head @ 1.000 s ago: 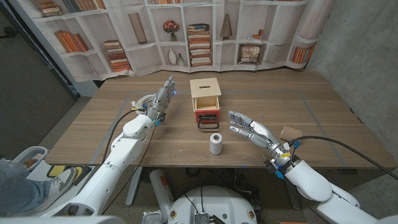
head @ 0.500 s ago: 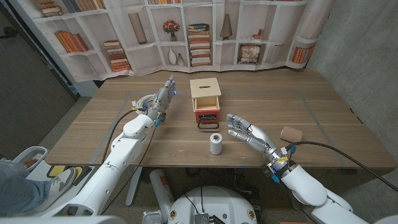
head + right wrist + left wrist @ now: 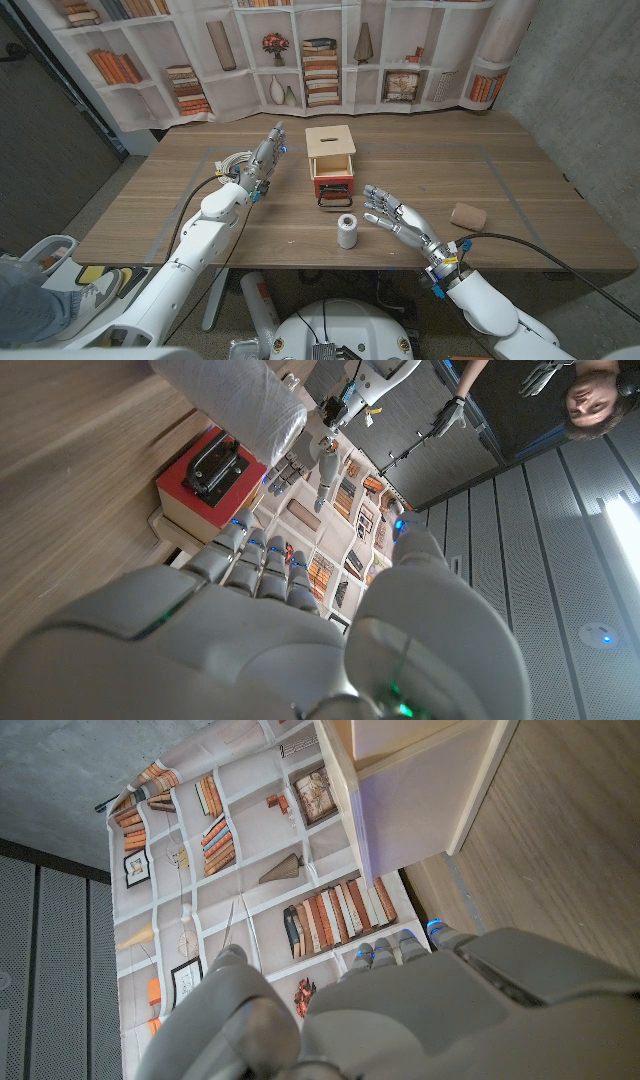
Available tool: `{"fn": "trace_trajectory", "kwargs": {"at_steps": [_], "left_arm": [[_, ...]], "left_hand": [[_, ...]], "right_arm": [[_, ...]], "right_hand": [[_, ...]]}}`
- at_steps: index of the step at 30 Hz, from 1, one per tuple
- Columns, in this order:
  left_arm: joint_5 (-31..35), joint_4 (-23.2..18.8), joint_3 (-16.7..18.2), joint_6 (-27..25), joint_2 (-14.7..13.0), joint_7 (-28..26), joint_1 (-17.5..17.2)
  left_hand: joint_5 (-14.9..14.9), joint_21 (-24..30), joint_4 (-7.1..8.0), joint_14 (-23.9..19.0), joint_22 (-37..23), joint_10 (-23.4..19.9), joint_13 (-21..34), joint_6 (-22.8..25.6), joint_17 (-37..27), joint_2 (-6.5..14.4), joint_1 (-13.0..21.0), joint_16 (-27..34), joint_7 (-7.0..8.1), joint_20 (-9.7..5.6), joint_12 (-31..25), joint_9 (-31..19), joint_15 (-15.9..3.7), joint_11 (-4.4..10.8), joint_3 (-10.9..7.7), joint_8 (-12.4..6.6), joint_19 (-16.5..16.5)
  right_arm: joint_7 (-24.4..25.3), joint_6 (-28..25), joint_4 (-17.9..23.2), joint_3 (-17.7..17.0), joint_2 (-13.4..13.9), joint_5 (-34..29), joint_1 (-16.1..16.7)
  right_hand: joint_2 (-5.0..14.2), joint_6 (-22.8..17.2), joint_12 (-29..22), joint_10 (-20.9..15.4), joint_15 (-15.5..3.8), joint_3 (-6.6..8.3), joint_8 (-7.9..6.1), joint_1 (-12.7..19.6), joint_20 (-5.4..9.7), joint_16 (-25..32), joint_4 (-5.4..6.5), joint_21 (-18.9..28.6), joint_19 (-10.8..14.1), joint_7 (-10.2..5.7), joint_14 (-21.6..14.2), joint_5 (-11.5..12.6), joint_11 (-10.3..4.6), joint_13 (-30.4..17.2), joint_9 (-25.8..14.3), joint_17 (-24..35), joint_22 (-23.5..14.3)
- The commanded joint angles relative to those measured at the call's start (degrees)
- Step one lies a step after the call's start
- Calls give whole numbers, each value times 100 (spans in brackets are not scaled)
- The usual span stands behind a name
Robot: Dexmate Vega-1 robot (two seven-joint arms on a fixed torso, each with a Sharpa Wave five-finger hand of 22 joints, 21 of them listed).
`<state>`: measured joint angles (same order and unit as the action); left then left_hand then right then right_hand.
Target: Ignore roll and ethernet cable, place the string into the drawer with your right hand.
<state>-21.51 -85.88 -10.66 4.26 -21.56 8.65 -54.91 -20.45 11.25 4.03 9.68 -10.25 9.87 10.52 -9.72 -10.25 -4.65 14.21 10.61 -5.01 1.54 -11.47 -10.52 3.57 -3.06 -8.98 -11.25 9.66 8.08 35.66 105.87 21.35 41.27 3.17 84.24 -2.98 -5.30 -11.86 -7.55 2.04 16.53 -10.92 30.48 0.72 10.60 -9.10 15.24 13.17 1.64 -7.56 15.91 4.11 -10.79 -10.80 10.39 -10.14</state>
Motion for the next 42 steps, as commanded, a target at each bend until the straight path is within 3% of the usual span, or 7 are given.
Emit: {"fn": "trace_trajectory", "kwargs": {"at_steps": [1, 19, 42], "left_arm": [[21, -18, -26, -44, -16, 33, 33], [7, -190, 63, 42, -81, -74, -193], [93, -172, -124, -83, -64, -41, -41]], "left_hand": [[-36, 19, 9, 492, -17, 227, 13, -171, -22, -10, 56, 20, 23, 52, -19, -30, 12, -15, 24, -19, 754], [-40, 18, 10, 483, -17, 221, 13, -169, -23, -4, 64, 23, 23, 75, -20, -30, 16, -4, 45, -18, 757], [-45, 19, 13, 487, -18, 225, 13, -169, -23, 3, 73, 20, 22, 81, -17, -31, 21, -6, 73, -15, 760]], "right_arm": [[143, 81, -200, 125, -140, -253, -98], [185, -59, -401, 284, -182, -400, -273], [164, 209, -832, 545, -281, -345, -402]], "right_hand": [[-4, 37, -18, -6, -20, 15, -6, 113, 30, 7, -43, 1, 105, -10, -6, 42, -24, -20, -17, 19, 7], [-35, 69, -45, -57, -32, 49, -13, 269, 34, 15, -65, -19, 196, -41, -25, 74, -60, -22, -20, 16, 7], [-75, 45, -84, -150, -89, 82, -43, 434, 43, 46, -55, -35, 361, -64, -127, 112, -93, -23, -23, 17, 7]]}}
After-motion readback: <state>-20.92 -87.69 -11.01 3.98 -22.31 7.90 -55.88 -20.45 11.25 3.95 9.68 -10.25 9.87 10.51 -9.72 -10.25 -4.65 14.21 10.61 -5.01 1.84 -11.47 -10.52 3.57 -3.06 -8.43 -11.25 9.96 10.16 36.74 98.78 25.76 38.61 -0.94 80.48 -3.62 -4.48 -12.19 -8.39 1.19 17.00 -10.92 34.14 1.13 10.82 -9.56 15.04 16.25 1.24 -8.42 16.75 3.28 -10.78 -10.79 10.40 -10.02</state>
